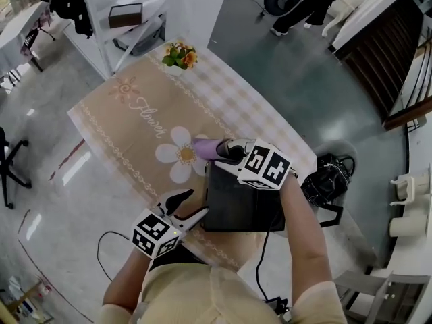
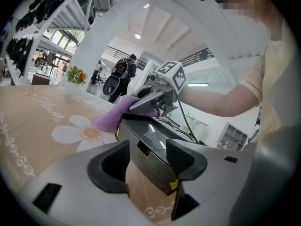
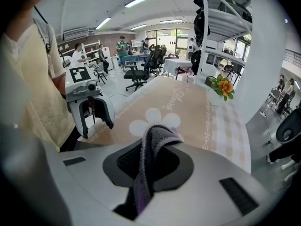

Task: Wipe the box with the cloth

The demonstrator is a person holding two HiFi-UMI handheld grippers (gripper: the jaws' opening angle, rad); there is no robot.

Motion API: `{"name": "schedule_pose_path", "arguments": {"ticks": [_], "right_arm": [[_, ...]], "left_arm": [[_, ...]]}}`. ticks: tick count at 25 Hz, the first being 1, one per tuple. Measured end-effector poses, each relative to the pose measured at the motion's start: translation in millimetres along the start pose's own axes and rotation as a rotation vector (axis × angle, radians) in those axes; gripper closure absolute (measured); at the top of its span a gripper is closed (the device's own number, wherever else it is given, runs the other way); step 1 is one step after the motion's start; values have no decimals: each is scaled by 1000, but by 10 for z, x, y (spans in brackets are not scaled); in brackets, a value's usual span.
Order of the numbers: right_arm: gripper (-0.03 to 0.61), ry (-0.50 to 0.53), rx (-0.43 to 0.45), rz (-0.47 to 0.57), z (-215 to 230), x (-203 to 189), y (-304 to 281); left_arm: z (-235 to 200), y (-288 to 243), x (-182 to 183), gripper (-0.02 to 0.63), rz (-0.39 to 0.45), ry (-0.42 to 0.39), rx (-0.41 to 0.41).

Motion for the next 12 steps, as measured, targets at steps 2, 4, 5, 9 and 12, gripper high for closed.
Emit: {"name": "schedule_pose_path", "arguments": {"ticks": [2, 4, 5, 9, 12], "right_arm": [[523, 25, -7, 13, -18, 30, -11], [523, 44, -16, 24, -29, 57, -18], [523, 53, -21, 30, -36, 71, -21], [523, 89, -45, 69, -78, 152, 1], [523, 109, -64, 89, -96, 211, 35]], "left_arm": [[10, 45, -1, 368, 10, 1, 24], [23, 96, 1, 368, 22, 5, 49], [32, 127, 0, 368, 27, 8, 62], [60, 266, -21, 368, 47, 18, 115], [82, 344, -22, 368, 62, 17, 150]]}}
Point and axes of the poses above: the fingertips, and each gripper's own axes: y backward along the fingers, z to its right, x out of its top, the point moved 9 cm from there along y, backward along the fingers, and after that the axes turned 4 degrees about -x, right-handed, at the moved point
